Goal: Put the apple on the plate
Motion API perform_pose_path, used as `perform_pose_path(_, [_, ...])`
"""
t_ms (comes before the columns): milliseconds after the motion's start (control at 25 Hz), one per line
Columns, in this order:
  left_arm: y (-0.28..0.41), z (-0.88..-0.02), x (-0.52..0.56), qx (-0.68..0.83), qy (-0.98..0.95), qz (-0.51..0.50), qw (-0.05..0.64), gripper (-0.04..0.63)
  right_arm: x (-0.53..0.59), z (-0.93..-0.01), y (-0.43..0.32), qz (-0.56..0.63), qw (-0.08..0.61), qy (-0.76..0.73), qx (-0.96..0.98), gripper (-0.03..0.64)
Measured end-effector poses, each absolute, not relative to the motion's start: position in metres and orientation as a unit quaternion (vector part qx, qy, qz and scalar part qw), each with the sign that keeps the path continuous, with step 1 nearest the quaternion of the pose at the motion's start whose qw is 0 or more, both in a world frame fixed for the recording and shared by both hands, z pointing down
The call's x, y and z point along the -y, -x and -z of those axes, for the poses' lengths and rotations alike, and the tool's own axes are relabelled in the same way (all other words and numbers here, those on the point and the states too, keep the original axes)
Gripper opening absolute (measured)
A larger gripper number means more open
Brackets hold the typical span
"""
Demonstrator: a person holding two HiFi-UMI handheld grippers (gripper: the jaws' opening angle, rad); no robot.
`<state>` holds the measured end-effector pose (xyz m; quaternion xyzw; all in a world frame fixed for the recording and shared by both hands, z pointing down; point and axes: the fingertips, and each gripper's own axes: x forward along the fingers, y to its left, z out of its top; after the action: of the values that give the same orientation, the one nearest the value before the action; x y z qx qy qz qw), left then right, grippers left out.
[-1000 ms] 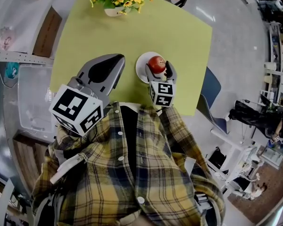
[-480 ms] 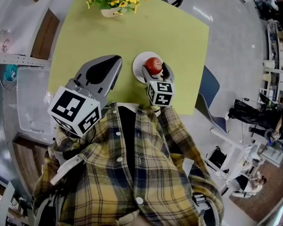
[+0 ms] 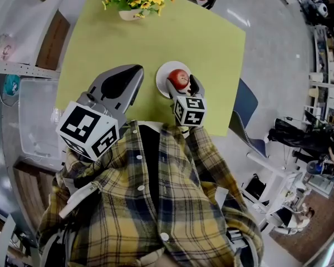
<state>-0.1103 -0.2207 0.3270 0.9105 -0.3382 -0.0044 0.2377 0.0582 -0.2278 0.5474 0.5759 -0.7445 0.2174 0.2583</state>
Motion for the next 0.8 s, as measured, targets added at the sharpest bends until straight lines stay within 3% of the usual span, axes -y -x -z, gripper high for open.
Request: perform_pose_path(800, [0.112,-0.32,0.215,0.333,-0.915,0.013,0.229,0.009,0.226,-0.518,-0.049,-0.226,0.21,-0.569,0.762,0.362])
